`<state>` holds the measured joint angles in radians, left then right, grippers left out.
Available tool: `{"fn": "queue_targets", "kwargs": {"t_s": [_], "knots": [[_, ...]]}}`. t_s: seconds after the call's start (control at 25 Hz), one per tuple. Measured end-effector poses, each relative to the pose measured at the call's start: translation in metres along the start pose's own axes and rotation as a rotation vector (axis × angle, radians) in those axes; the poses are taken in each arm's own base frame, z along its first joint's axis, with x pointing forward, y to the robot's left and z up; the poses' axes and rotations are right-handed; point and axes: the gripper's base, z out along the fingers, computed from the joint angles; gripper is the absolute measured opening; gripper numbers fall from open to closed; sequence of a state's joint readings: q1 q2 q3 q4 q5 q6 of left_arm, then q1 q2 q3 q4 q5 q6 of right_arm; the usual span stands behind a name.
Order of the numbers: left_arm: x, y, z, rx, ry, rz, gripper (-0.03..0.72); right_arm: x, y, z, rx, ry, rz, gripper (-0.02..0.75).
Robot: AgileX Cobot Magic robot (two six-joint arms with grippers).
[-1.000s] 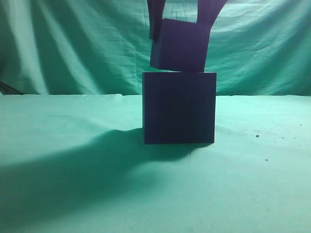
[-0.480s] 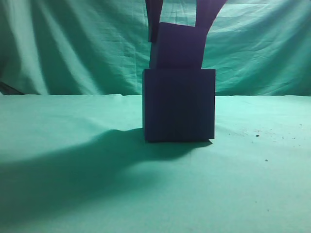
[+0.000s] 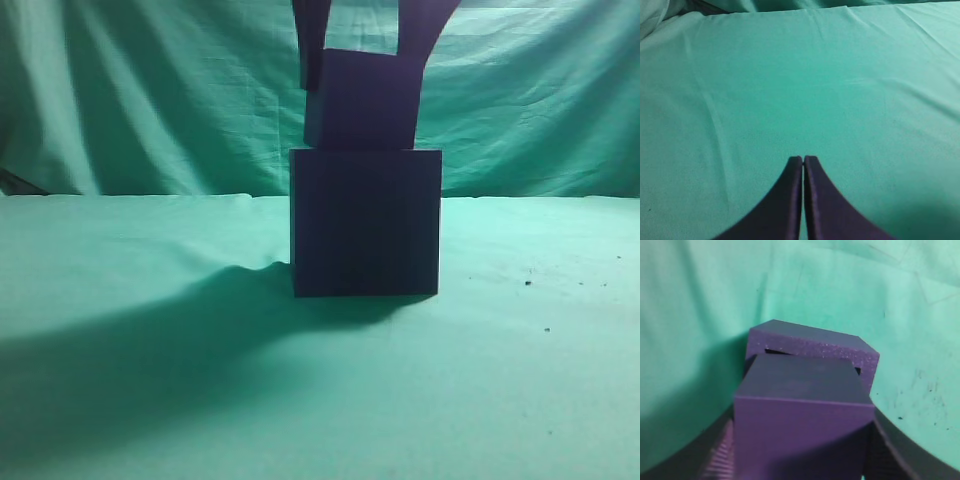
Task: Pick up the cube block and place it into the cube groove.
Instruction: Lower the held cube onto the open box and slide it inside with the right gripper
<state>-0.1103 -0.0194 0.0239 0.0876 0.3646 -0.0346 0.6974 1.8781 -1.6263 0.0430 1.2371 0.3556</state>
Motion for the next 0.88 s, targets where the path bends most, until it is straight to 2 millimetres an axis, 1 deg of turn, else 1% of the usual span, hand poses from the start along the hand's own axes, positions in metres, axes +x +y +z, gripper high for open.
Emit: {"fn": "queue_targets", "kwargs": {"t_s": [0.16, 0.72, 0.88], "knots": [[0.0, 0.0, 0.0, 0.0, 0.0, 0.0, 0.0, 0.0039, 0.0093, 0.0004, 0.038, -0.014, -0.05, 0.419], [0.0, 0.0, 0.0, 0.0, 0.0, 0.0, 0.0, 0.0052, 0.009, -0.0011, 0.043, -0.018, 0.032, 0.419], [0.0, 0.0, 0.0, 0.0, 0.0, 0.0, 0.0, 0.0087, 0.0071, 0.0051, 0.061, -0.005, 0.048, 0.419]]}}
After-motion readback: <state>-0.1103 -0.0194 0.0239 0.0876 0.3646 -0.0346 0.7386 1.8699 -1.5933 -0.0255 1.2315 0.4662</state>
